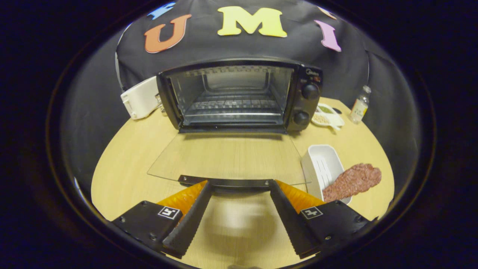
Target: Open the toaster oven, put the food inside, and close the toaster oven door.
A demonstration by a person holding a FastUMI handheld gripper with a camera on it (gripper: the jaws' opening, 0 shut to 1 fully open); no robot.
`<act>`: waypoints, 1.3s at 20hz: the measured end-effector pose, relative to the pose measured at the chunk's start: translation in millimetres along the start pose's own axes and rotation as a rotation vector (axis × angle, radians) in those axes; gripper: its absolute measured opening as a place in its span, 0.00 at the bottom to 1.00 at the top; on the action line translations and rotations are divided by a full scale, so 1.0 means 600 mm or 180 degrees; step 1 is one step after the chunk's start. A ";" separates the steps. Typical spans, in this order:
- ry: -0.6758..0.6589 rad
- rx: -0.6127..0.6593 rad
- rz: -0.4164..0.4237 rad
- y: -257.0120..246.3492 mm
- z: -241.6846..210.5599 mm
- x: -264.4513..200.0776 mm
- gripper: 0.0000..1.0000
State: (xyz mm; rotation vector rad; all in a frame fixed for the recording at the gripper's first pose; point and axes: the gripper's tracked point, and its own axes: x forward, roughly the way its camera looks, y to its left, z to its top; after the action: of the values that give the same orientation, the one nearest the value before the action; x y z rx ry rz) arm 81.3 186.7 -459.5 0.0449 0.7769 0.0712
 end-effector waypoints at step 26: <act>-0.0438 -0.0528 0.0018 -0.216 0.118 -0.127 1.00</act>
State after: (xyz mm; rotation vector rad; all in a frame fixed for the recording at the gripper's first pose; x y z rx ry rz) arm 83.0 50.4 -364.5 -0.1044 0.6313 0.1364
